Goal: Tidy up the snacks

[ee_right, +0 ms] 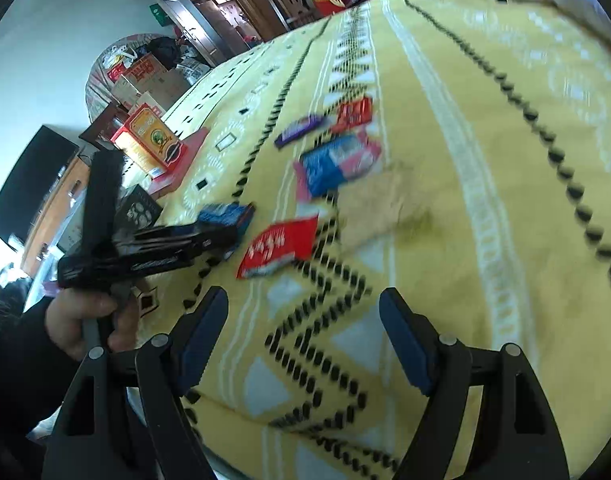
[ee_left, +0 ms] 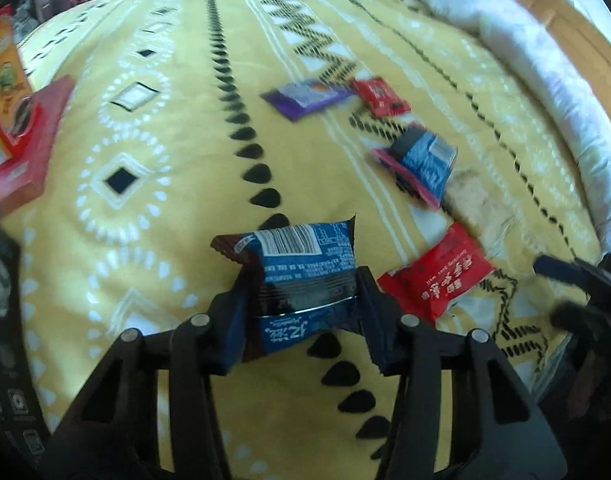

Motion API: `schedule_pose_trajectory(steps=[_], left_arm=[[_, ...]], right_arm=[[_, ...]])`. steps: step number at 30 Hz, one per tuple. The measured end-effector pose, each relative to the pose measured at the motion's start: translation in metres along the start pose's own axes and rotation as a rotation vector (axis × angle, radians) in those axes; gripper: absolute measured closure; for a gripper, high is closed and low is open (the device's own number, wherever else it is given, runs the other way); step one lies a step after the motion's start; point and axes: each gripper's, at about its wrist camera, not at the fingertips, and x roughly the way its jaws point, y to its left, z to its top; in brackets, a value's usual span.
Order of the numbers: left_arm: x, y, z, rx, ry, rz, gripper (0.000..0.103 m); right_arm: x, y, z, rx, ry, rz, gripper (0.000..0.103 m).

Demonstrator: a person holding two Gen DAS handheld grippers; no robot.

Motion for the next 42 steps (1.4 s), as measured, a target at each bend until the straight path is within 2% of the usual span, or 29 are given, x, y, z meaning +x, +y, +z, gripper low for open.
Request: schedule_pose_trajectory(steps=[6, 8, 11, 13, 14, 15, 16, 22, 27, 31, 33, 35, 40, 41, 42], left_arm=[[-0.017, 0.012, -0.009, -0.054, -0.016, -0.019, 0.053], [-0.018, 0.013, -0.01, -0.067, -0.016, -0.024, 0.053], [-0.021, 0.012, -0.01, -0.073, -0.016, -0.029, 0.053], [-0.024, 0.009, -0.011, -0.07, -0.025, -0.032, 0.053], [-0.025, 0.008, -0.012, -0.068, -0.029, -0.031, 0.053], [-0.027, 0.007, -0.012, -0.066, -0.036, -0.028, 0.053], [-0.028, 0.006, -0.012, -0.067, -0.041, -0.029, 0.053], [-0.051, 0.003, -0.013, -0.067, -0.096, -0.021, 0.053], [-0.096, 0.001, -0.005, -0.058, -0.205, -0.012, 0.053], [-0.146, 0.005, 0.002, -0.048, -0.319, 0.008, 0.053], [-0.173, 0.012, 0.003, -0.055, -0.378, 0.026, 0.053], [-0.193, 0.02, 0.005, -0.067, -0.419, 0.045, 0.053], [-0.234, 0.05, -0.002, -0.109, -0.49, 0.091, 0.053], [-0.239, 0.054, -0.004, -0.118, -0.499, 0.097, 0.053], [-0.244, 0.06, -0.007, -0.126, -0.507, 0.099, 0.053]], right_arm=[[0.025, 0.003, 0.041, -0.153, -0.014, -0.173, 0.022], [0.045, 0.0, 0.053, -0.198, 0.023, -0.232, 0.022], [0.074, -0.01, 0.056, -0.206, 0.108, -0.28, 0.022], [0.082, -0.014, 0.052, -0.21, 0.124, -0.289, 0.022], [0.082, -0.016, 0.05, -0.211, 0.12, -0.292, 0.025], [0.08, -0.016, 0.047, -0.21, 0.113, -0.305, 0.032], [0.077, -0.017, 0.047, -0.204, 0.108, -0.309, 0.035], [0.044, -0.009, 0.039, -0.181, 0.029, -0.284, 0.037], [0.001, 0.018, 0.053, -0.189, -0.089, -0.273, 0.037], [-0.032, 0.06, 0.075, -0.255, -0.193, -0.251, 0.039], [-0.043, 0.081, 0.086, -0.286, -0.235, -0.231, 0.045], [-0.056, 0.109, 0.099, -0.328, -0.283, -0.208, 0.046], [-0.063, 0.156, 0.12, -0.412, -0.324, -0.199, 0.048], [-0.063, 0.16, 0.123, -0.409, -0.325, -0.187, 0.05], [-0.063, 0.166, 0.124, -0.416, -0.326, -0.184, 0.078]])
